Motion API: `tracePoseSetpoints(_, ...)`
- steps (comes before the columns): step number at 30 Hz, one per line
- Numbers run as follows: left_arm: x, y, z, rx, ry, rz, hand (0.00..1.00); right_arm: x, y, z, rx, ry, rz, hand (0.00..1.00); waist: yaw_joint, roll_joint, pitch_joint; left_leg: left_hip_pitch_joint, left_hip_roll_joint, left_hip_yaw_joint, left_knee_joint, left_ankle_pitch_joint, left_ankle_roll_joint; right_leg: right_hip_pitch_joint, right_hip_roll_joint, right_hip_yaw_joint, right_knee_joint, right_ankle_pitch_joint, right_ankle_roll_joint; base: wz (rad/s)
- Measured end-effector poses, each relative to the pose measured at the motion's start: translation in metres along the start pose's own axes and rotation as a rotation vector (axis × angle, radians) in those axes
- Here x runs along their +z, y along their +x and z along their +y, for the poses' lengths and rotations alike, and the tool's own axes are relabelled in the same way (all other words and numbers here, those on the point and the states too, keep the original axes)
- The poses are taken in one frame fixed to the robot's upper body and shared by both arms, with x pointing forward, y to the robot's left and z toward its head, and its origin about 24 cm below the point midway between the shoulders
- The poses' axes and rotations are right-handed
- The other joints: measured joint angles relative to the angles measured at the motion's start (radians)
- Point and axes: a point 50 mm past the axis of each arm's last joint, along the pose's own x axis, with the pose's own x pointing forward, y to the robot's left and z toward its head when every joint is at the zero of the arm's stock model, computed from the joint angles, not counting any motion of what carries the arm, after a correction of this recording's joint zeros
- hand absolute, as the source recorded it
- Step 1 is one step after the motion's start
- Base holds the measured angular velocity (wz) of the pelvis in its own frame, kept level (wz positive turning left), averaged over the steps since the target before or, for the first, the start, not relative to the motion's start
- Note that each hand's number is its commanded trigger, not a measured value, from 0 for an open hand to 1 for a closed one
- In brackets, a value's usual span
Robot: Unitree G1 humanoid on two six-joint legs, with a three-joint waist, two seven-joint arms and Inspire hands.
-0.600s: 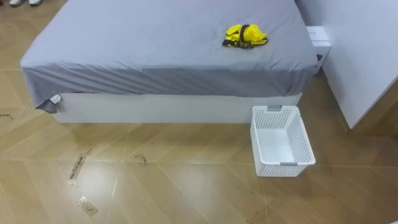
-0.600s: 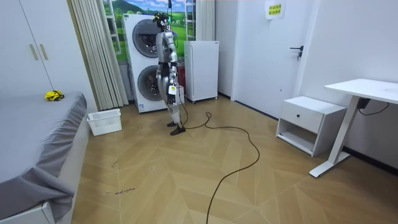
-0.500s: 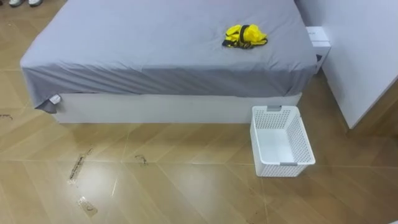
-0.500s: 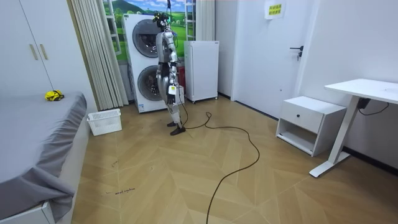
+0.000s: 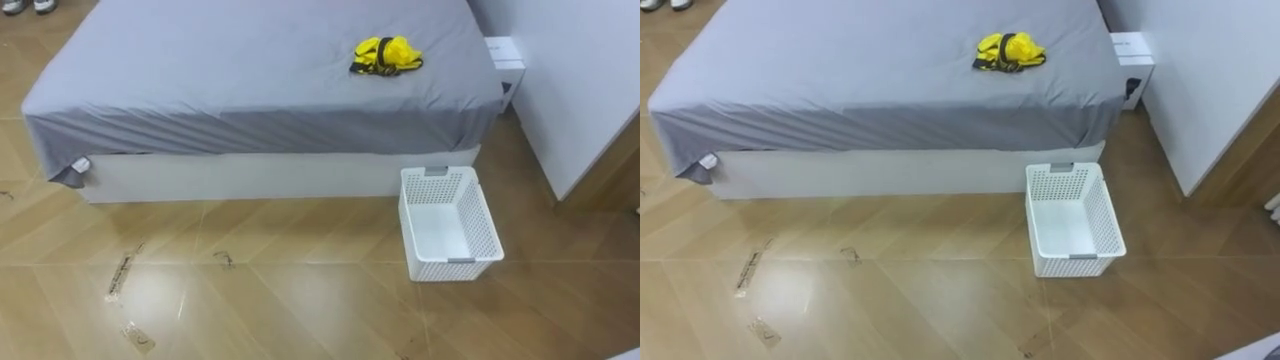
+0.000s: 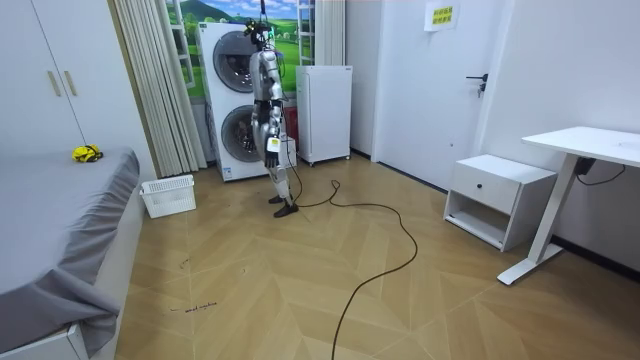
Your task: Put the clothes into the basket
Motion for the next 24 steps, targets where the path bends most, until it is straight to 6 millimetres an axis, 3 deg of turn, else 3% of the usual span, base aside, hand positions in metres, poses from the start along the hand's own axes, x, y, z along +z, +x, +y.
tracePoseSetpoints(7,-0.002,0.0,0.0,0.001,-0.03,0.008,0.0,0.0,0.0,0.0,0.005,0.006,0.0,0.0,0.002,0.002,0.0005,0.004,0.002,0.007,-0.006,-0.001,0.001,-0.007,0.001,0.007,0.002,-0.002,0.002,-0.02)
tracePoseSetpoints(11,-0.005,-0.001,0.001,0.006,-0.044,0.013,0.0,0.002,0.0,0.0,0.005,0.002,-0.002,0.0,0.005,0.006,-0.0056,-0.036,0.02,0.009,0.046,-0.02,-0.001,-0.029,0.006,0.0,0.016,-0.005,-0.003,0.0)
tracePoseSetpoints(14,-0.002,-0.001,0.004,0.018,-0.081,0.004,0.0,0.008,0.001,0.002,0.012,0.0,-0.015,0.0,0.006,0.008,-0.0061,-0.11,0.039,0.012,0.185,-0.062,-0.013,-0.067,0.016,-0.004,0.075,-0.036,-0.016,0.0)
tracePoseSetpoints(17,-0.001,-0.001,0.009,0.034,-0.133,0.0,0.0,0.007,0.001,0.002,0.018,0.005,-0.014,0.0,0.007,-0.001,-0.0012,-0.2,0.067,0.02,0.373,-0.065,-0.016,-0.068,0.018,-0.005,0.097,-0.056,-0.033,0.09)
tracePoseSetpoints(18,-0.002,-0.001,0.011,0.038,-0.145,0.003,0.0,0.007,0.001,0.002,0.021,0.001,-0.015,0.0,0.008,0.003,0.0015,-0.25,0.088,0.019,0.481,-0.06,-0.013,-0.059,0.032,0.002,0.099,-0.067,-0.043,0.14)
tracePoseSetpoints(19,-0.003,-0.001,0.011,0.039,-0.144,0.007,0.0,0.007,0.001,0.002,0.022,0.0,-0.014,0.0,0.006,0.005,0.0022,-0.285,0.093,0.012,0.531,-0.054,-0.007,-0.047,0.036,0.007,0.104,-0.073,-0.047,0.12)
tracePoseSetpoints(20,-0.008,-0.002,0.012,0.04,-0.132,0.016,0.0,0.007,0.001,0.002,0.02,0.002,-0.011,0.0,0.002,0.001,0.0009,-0.323,0.082,0.009,0.545,-0.067,0.005,-0.035,0.032,0.007,0.114,-0.092,-0.055,0.08)
tracePoseSetpoints(22,-0.018,-0.004,0.012,0.04,-0.11,0.04,0.0,0.008,0.001,0.001,0.014,0.003,-0.015,0.0,0.006,-0.001,0.0013,-0.402,0.055,0.01,0.439,-0.059,-0.001,-0.028,0.021,0.006,0.123,-0.114,-0.054,-0.05)
tracePoseSetpoints(23,-0.027,-0.007,0.013,0.046,-0.098,0.061,0.0,0.008,0.001,0.0,0.004,0.001,-0.016,0.0,0.013,-0.003,0.0027,-0.454,0.044,0.015,0.334,-0.03,-0.019,-0.022,0.014,0.006,0.123,-0.13,-0.049,-0.32)
tracePoseSetpoints(24,-0.038,-0.01,0.015,0.057,-0.096,0.089,0.0,0.008,0.001,0.0,0.001,-0.003,-0.011,0.0,0.028,-0.004,0.0023,-0.493,0.044,0.015,0.243,0.049,-0.02,-0.008,0.004,0.013,0.124,-0.148,-0.044,-0.38)
